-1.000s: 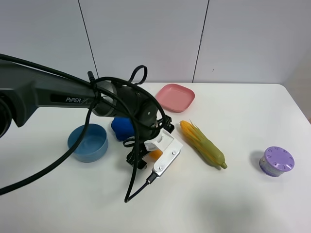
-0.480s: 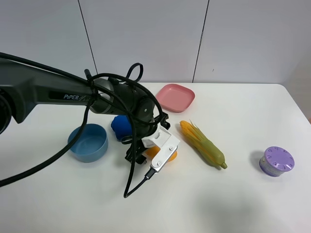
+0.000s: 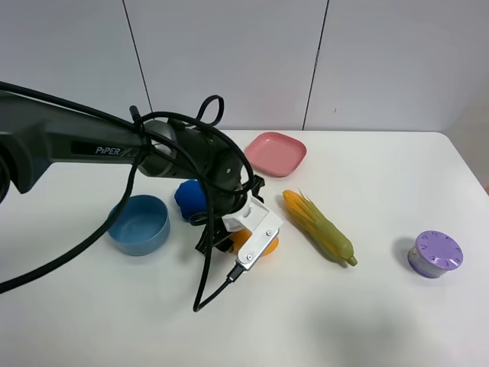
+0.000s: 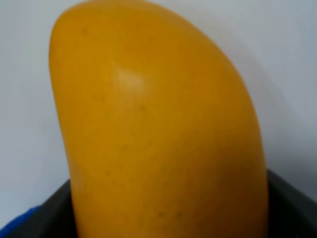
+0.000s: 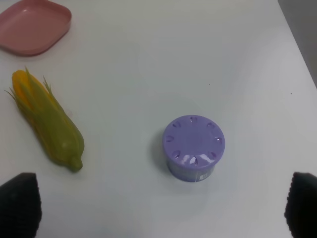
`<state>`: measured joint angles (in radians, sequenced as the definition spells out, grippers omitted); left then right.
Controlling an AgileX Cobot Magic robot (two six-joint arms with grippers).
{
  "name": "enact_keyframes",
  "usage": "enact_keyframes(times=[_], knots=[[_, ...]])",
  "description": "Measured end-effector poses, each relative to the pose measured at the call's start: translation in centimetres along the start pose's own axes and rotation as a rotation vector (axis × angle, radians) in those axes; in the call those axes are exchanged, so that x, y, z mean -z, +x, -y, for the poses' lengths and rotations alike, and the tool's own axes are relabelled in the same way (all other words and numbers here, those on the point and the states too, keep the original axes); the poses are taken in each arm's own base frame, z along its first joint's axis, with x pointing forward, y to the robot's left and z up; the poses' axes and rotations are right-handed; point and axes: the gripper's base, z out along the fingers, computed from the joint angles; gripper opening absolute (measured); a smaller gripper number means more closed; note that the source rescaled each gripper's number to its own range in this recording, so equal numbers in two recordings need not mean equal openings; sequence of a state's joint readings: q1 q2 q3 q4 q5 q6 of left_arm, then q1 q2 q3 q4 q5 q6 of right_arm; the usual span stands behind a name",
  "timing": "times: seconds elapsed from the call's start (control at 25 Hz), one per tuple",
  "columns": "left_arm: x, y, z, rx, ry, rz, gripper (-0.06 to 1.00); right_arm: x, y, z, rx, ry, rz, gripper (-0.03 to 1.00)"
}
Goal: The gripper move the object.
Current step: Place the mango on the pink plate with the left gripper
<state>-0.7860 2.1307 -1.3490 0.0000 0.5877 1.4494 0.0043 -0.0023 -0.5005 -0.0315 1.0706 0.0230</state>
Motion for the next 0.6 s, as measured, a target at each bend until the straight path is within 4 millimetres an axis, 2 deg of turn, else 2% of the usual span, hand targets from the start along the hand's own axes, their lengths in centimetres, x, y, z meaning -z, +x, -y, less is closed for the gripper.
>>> enact_keyframes(times=[0.2,0.44,0.6], knots=[[1.5,-0.5,-1.0,-0.008,-0.049,0.008,0.01,0.0,0.0,0.0,0.0,0.0,0.0,1.0],[1.6,-1.6,-1.1,-0.007,-0.061,0.034,0.01,0.0,0.0,0.0,0.0,0.0,0.0,1.0],[1.6,-1.7,-1.0,-0.006,-0.06,0.037,0.01,0.0,0.0,0.0,0.0,0.0,0.0,1.0]])
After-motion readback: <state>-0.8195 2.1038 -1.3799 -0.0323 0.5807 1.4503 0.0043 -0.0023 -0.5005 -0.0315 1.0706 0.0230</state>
